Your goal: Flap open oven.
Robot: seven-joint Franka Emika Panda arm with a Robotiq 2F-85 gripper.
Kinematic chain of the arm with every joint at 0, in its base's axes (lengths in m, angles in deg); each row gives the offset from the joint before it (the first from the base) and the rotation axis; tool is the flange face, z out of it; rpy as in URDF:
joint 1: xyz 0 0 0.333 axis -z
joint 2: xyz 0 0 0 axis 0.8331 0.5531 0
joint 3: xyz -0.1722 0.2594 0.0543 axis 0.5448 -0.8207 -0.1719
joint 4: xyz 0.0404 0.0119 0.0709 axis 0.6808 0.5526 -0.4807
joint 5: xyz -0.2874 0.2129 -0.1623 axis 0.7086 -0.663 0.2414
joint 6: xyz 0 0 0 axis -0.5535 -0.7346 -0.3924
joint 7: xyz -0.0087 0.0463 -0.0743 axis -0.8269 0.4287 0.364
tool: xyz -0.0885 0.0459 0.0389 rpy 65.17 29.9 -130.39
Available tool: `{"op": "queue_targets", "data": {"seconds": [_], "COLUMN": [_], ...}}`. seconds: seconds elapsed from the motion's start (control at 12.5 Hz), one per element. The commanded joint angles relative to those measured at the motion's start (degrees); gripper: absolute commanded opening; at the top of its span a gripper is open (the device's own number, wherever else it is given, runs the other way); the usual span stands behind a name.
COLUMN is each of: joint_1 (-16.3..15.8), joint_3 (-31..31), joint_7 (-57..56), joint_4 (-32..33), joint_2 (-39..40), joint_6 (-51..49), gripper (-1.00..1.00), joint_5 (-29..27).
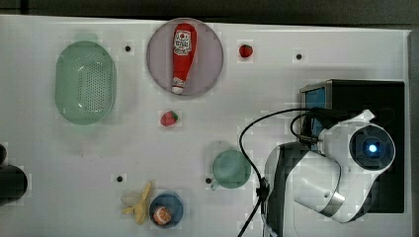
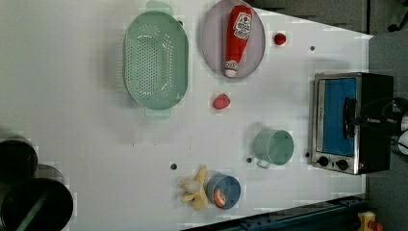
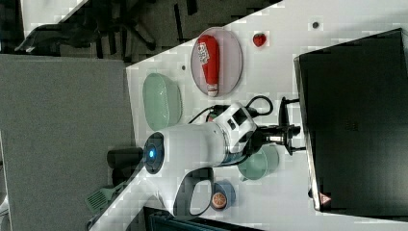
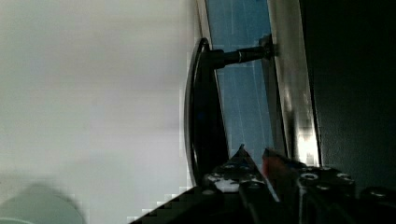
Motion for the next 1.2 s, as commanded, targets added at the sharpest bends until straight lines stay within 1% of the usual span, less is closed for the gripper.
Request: {"op": "queue_targets", "data": {"seconds": [0.08,0.16,0.32,0.48,0.64,0.8,0.96,1.2], "joint_1": [-0.9,-1.1,-1.8,-2.8,-4.0,-4.9,-5.3,-5.9], "joint_3": [-0.1,-0.1,-0.7,-1.3,-2.6,-4.4,-6.5,-9.9], "joint_7": [-1.3,-0.8,1.2,7.5,14.8,22.5,27.2,33.3], "joint_4": [-0.1,-0.1,-0.1,0.2,0.9,1.3,1.5,1.6], "joint_2": [0.7,0.9,0.8,0.8,0.9,1.0,1.6,3.4], "joint_6": [0.9,0.9,0.7,0.5,-0.3,-2.1,-3.3,-5.1], "gripper": [-0.65,-0.65,-0.65,-0.65,-0.65,-0.65,-0.65,-0.65], "joint_5": [0.0,0.4,4.4,11.4,19.9,25.5,27.9,29.7]}}
